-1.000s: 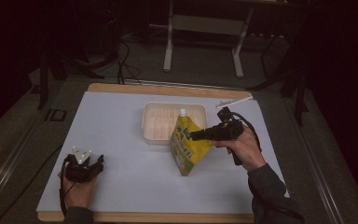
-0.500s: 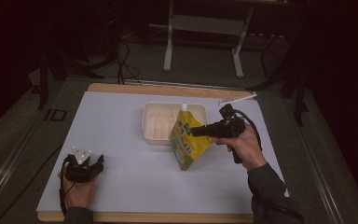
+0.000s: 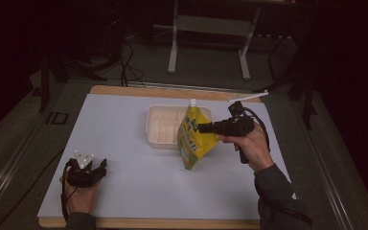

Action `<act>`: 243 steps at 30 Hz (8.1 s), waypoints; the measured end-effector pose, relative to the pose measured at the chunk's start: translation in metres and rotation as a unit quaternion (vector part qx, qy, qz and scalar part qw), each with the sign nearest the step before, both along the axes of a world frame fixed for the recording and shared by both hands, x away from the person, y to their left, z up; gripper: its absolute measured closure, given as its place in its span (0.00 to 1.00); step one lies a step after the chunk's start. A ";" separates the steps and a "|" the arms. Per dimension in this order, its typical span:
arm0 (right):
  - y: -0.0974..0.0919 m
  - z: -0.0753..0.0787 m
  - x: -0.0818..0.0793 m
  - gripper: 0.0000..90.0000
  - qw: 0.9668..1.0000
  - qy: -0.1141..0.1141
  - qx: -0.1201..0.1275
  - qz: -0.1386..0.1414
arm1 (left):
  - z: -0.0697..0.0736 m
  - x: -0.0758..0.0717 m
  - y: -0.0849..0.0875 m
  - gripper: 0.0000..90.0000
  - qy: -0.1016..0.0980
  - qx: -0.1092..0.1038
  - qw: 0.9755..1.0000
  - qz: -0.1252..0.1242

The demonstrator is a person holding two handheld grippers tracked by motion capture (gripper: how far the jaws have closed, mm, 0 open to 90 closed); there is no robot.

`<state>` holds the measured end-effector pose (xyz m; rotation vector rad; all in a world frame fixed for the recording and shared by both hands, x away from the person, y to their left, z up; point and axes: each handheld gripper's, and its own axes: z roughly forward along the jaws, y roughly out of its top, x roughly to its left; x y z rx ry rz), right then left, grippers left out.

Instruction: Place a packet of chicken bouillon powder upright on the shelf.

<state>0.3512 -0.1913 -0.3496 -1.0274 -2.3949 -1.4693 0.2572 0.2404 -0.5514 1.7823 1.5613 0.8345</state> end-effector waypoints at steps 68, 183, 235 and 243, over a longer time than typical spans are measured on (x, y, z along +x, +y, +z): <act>0.009 0.001 0.024 1.00 0.980 -0.134 -0.047 -0.137 | 0.000 0.000 0.001 0.48 0.000 -0.003 1.000 -0.001; 0.045 -0.038 0.080 0.91 0.970 -0.012 -0.113 -0.213 | 0.000 -0.001 0.001 0.47 -0.006 -0.006 1.000 0.001; -0.012 -0.010 0.009 0.59 0.979 -0.096 -0.052 -0.173 | 0.001 -0.003 0.001 0.43 -0.022 -0.001 1.000 0.010; -0.053 -0.047 -0.007 0.55 0.974 -0.077 -0.057 -0.205 | 0.001 -0.002 -0.001 0.39 -0.019 0.010 1.000 0.022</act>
